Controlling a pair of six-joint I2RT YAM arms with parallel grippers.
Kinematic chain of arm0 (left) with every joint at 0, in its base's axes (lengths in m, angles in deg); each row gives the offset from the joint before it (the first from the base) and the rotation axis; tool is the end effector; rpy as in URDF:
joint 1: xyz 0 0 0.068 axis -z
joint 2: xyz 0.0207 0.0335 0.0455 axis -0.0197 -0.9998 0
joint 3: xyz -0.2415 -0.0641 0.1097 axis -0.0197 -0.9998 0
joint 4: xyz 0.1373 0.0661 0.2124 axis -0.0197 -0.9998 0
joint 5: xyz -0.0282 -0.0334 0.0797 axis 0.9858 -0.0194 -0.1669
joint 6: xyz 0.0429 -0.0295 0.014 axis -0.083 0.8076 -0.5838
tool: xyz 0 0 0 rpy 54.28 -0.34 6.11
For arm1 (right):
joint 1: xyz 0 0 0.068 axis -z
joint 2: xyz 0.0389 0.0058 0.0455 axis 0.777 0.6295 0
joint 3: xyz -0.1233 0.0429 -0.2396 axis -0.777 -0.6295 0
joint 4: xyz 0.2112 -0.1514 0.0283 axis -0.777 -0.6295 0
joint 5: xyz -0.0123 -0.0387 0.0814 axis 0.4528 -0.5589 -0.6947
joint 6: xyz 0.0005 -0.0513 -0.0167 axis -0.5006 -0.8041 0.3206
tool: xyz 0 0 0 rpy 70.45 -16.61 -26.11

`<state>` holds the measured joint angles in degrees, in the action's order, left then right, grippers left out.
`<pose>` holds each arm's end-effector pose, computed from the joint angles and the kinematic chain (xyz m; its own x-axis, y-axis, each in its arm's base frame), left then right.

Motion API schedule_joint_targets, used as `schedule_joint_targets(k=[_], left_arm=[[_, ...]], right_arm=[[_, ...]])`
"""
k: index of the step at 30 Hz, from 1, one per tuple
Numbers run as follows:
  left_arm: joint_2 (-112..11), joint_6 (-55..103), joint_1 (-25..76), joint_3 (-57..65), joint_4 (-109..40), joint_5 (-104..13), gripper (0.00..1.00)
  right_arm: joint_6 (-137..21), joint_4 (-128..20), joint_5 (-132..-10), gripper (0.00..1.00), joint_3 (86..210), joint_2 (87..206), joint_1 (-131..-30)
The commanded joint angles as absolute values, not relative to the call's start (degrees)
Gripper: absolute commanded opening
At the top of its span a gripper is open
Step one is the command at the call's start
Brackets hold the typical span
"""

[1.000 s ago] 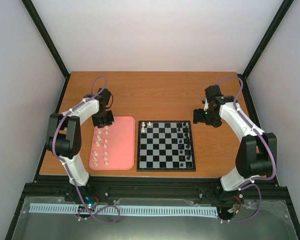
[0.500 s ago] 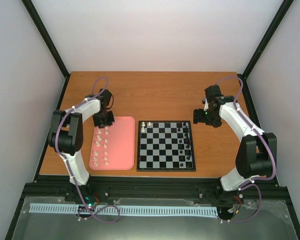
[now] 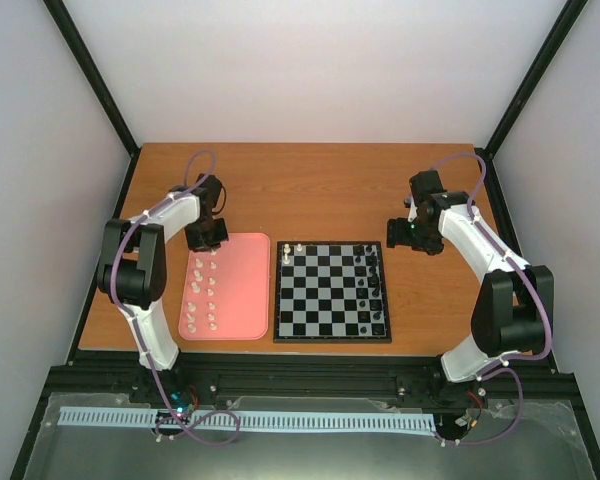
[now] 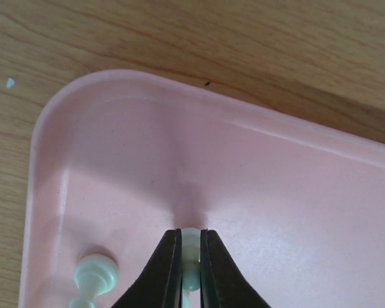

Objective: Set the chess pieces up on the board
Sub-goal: Pick up the chess piece from the storage box, then place the chess piece on the chessboard.

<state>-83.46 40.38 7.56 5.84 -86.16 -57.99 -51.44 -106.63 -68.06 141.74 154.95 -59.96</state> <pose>0.3472 -0.0505 0.1686 -0.9332 -0.3325 -0.1366 -0.3371 0.9414 0.0115 0.2959 0.0495 0.2426 -0.9641 0.0799 -0.2533 0.0458 0.9894 0.1379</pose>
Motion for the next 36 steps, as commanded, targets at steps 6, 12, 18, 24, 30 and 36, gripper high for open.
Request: schedule_joint_targets(k=[6,12,18,24,30,36], left_arm=[[-74.83,37.44,11.49,19.18,-96.57,-57.02,0.01],[-75.02,39.79,25.96,25.68,-100.90,-54.26,0.01],[-81.17,40.39,36.55,32.25,-102.61,-52.74,0.01],[-85.96,38.92,41.36,32.94,-102.34,-54.92,0.01],[-88.71,39.13,41.50,30.39,-99.23,-56.15,0.01],[-91.58,39.65,41.50,28.58,-96.08,-56.15,0.01]], right_arm=[[-51.29,-106.66,-67.31,1.00,143.50,155.60,-59.51],[-50.77,-106.41,-67.51,1.00,145.02,157.00,-59.51],[-50.59,-106.30,-67.88,1.00,145.74,157.54,-59.51],[-50.94,-106.31,-67.57,1.00,145.32,156.97,-59.51],[-50.78,-106.00,-67.66,1.00,144.20,156.32,-59.51],[-50.88,-105.87,-67.69,1.00,143.84,156.20,-59.48]])
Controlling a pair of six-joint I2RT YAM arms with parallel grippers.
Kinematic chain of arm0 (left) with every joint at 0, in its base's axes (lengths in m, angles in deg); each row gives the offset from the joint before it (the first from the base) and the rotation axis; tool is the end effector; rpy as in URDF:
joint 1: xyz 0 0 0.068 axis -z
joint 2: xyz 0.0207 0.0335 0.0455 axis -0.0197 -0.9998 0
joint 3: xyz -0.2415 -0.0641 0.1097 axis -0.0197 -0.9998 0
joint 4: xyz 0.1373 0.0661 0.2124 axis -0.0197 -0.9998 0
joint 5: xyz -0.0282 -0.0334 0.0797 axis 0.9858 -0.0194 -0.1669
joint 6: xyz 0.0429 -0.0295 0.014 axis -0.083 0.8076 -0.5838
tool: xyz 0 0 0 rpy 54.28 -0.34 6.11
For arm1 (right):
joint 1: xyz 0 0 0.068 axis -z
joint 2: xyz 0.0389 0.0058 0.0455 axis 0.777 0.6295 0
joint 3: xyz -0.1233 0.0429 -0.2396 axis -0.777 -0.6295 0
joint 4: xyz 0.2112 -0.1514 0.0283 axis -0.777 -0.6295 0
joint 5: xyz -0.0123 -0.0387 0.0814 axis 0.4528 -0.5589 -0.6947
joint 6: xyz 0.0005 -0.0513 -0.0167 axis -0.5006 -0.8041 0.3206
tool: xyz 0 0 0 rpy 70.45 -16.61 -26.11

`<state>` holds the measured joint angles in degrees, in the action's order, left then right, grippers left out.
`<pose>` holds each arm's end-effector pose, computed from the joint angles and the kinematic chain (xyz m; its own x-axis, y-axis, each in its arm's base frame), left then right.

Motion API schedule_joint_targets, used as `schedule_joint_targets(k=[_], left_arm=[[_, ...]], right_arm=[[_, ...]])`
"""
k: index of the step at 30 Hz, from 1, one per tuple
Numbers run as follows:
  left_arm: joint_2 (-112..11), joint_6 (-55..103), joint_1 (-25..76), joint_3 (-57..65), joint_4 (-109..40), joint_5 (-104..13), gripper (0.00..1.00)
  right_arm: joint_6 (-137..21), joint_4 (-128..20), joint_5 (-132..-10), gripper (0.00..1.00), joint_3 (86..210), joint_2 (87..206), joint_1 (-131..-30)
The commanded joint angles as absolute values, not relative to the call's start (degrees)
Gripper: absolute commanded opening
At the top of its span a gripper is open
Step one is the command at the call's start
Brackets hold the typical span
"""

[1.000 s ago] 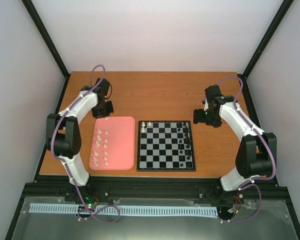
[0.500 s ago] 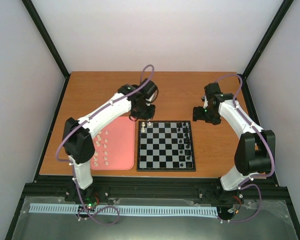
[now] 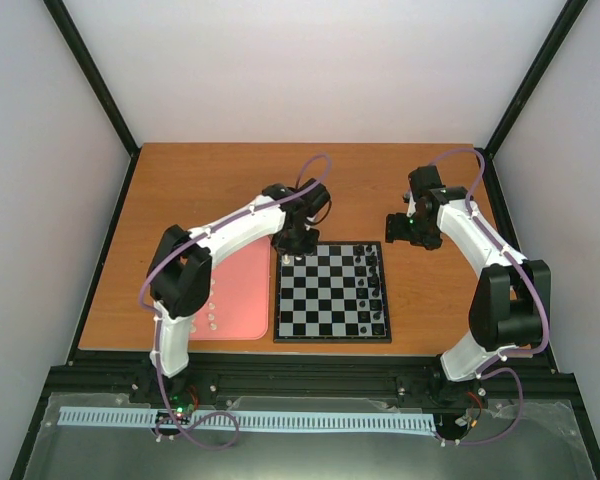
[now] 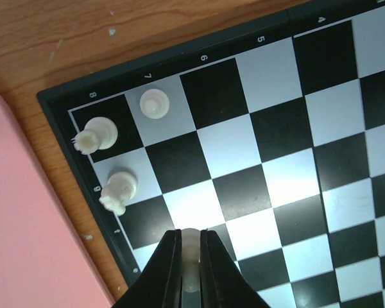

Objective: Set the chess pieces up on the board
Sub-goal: Place the chess piece on the chessboard.

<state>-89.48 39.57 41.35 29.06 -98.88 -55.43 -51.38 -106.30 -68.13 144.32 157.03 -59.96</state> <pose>0.2960 -0.2697 0.2338 -0.9507 0.2492 -0.1846 0.2643 0.9625 -0.0617 0.3071 0.0513 0.2451 -0.9604 0.0815 -0.2665 0.0445 0.9888 0.1422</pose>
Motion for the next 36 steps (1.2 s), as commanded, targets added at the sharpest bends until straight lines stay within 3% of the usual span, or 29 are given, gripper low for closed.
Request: schedule_joint_targets(k=[1,24,36], left_arm=[[-92.14,39.70,41.50,28.46,-95.62,-56.09,0.01],[-96.83,40.41,41.50,27.91,-92.68,-58.99,0.01],[-97.73,40.06,41.50,28.35,-92.78,-59.60,0.09]], right_arm=[[-50.92,-105.87,-67.72,1.00,143.84,156.16,-59.49],[-51.00,-105.70,-67.75,1.00,143.64,157.06,-59.51],[-51.22,-105.87,-67.83,1.00,144.03,157.46,-59.51]])
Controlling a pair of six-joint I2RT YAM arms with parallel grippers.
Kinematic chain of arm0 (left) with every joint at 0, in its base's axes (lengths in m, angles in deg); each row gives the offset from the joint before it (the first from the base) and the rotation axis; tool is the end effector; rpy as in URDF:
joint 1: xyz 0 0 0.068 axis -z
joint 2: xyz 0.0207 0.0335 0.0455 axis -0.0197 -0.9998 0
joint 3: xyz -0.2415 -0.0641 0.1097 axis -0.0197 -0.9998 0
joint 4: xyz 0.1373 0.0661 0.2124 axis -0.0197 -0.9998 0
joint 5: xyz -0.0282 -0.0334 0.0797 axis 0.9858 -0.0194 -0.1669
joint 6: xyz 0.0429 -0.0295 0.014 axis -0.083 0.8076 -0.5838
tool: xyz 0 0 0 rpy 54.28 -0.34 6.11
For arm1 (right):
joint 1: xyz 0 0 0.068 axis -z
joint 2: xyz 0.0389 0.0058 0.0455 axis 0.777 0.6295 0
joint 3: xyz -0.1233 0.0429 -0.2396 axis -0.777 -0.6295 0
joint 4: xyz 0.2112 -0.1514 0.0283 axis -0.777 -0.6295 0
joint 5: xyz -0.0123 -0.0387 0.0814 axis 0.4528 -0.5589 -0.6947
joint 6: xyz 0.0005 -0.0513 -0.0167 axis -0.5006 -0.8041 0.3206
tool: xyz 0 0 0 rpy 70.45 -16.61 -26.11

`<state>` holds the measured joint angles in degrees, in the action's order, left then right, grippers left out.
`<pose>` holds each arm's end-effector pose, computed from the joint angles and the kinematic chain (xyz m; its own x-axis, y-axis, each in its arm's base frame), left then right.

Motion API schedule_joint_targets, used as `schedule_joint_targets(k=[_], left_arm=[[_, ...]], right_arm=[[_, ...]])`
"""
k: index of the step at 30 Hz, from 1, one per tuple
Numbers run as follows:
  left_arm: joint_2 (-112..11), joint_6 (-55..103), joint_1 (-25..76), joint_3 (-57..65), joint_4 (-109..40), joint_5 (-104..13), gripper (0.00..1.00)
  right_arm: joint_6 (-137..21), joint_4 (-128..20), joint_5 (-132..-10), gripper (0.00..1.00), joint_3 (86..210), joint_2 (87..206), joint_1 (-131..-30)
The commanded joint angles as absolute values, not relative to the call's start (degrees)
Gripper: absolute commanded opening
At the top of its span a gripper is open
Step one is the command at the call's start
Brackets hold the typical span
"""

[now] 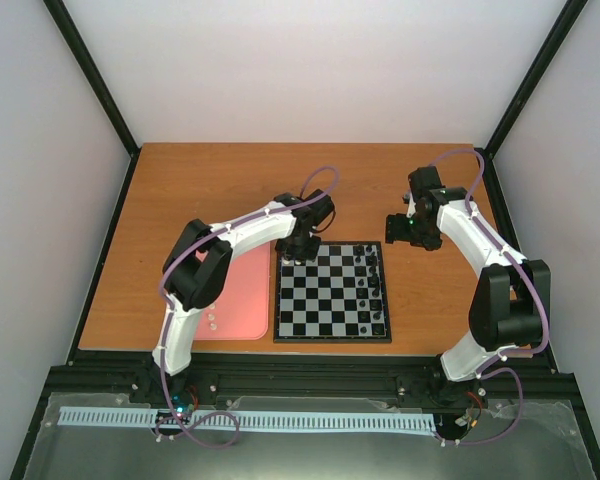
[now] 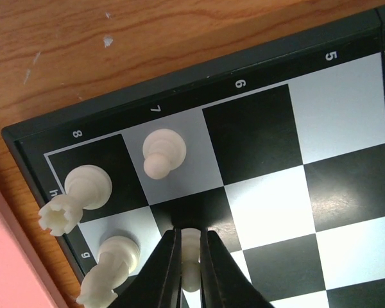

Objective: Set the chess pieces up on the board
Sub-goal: Place the chess piece on the chessboard.

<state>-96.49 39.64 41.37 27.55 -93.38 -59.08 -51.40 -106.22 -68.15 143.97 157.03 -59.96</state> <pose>0.3108 -0.2804 0.1809 -0.9530 0.2527 -0.1674 0.2533 0.9672 0.0181 0.3064 0.0513 0.2434 -0.9616 0.0810 -0.2621 0.0447 0.9889 0.1415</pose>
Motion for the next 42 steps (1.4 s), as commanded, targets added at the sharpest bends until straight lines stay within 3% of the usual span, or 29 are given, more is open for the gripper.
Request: schedule_joint_targets(k=[1,7,22,31,42], left_arm=[[-97.86,40.06,41.50,28.35,-92.77,-59.58,0.09],[-97.72,39.97,41.50,28.00,-92.36,-59.51,0.18],[-98.39,39.80,41.50,28.43,-91.41,-59.25,0.23],[-96.48,39.23,41.24,28.35,-92.31,-62.16,0.35],[-94.40,38.44,41.06,32.24,-93.27,-61.39,0.36]], right_arm=[[-51.27,-105.91,-67.75,1.00,143.97,157.44,-59.51],[-51.34,-105.95,-67.86,1.00,144.08,157.50,-59.51],[-51.45,-106.13,-67.70,1.00,144.01,157.22,-59.51],[-51.47,-106.01,-67.66,1.00,143.83,156.91,-59.51],[-51.31,-105.86,-68.26,1.00,144.01,156.68,-59.50]])
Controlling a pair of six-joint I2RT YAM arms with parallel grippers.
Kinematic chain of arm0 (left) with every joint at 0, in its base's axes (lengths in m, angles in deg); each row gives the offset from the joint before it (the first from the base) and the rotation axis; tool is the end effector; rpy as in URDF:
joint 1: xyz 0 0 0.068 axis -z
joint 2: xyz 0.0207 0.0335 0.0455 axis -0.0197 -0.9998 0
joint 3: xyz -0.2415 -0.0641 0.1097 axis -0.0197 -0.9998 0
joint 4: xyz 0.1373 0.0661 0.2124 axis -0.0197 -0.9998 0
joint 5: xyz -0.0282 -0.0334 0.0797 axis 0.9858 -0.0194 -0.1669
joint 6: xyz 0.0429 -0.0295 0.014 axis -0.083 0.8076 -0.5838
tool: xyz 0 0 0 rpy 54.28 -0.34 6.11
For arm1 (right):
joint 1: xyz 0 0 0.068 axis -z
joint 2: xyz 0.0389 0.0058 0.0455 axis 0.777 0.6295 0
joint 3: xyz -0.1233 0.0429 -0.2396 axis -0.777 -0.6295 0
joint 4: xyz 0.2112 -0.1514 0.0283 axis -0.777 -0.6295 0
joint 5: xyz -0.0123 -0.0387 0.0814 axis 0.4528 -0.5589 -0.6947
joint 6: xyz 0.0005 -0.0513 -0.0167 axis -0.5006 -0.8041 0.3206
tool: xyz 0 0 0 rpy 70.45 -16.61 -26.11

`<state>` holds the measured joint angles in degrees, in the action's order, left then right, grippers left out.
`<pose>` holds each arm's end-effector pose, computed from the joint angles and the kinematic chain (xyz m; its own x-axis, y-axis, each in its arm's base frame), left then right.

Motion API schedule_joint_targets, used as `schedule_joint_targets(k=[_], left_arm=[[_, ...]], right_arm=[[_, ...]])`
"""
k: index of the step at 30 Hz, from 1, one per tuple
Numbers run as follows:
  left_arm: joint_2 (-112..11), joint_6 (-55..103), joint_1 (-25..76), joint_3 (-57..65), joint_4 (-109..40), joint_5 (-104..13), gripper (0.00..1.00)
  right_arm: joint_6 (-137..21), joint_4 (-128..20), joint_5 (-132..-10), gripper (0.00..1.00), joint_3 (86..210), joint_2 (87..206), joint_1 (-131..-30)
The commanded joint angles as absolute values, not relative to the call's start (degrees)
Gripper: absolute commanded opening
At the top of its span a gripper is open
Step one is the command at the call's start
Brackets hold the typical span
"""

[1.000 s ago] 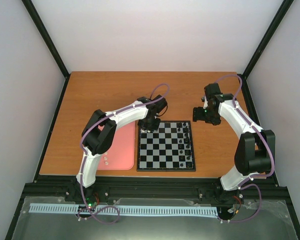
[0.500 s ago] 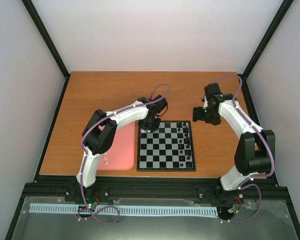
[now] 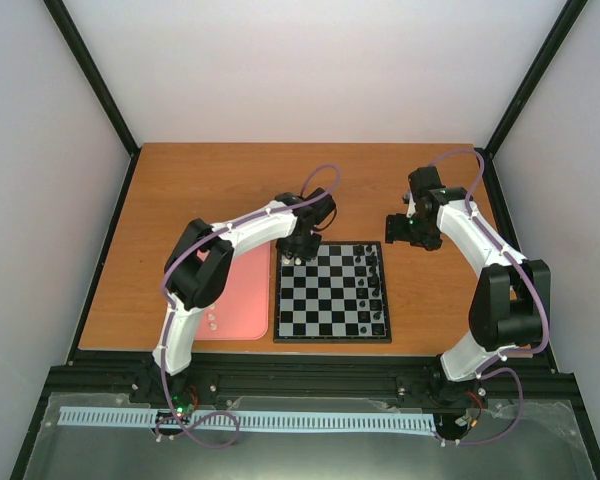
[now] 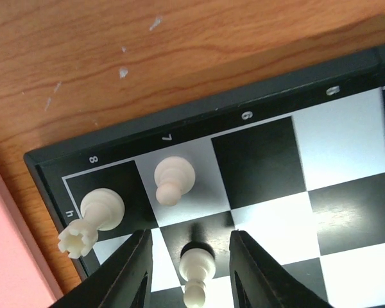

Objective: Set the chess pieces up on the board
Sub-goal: Place the chess piece on the chessboard, then pick up the chess piece from the storage box.

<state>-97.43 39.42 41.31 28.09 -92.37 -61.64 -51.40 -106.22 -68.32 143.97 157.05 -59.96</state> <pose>0.3154 -0.2819 0.1772 -0.9470 0.2538 -0.1967 0.2483 0.9672 0.0528 0.3064 0.0514 0.2433 -0.9619 0.0809 -0.2611 0.0440 0.9886 0.1442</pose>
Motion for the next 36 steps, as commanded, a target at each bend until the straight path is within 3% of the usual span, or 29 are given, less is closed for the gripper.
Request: schedule_joint_targets(k=[1,11,24,36], left_arm=[[-94.07,38.22,41.06,33.01,-93.54,-60.92,0.37],[-86.76,38.26,40.40,39.14,-99.01,-60.37,0.40],[-67.43,42.42,8.20,8.96,-95.72,-60.43,0.43],[-73.14,42.09,3.29,0.52,-87.64,-59.51,0.39]], right_arm=[[-51.30,-105.93,-68.27,1.00,144.01,156.65,-59.51],[-51.08,-105.56,-68.89,1.00,144.18,156.83,-59.51],[-50.97,-104.21,-71.02,1.00,143.29,156.93,-59.53],[-51.63,-105.31,-69.92,1.00,143.41,156.36,-59.69]])
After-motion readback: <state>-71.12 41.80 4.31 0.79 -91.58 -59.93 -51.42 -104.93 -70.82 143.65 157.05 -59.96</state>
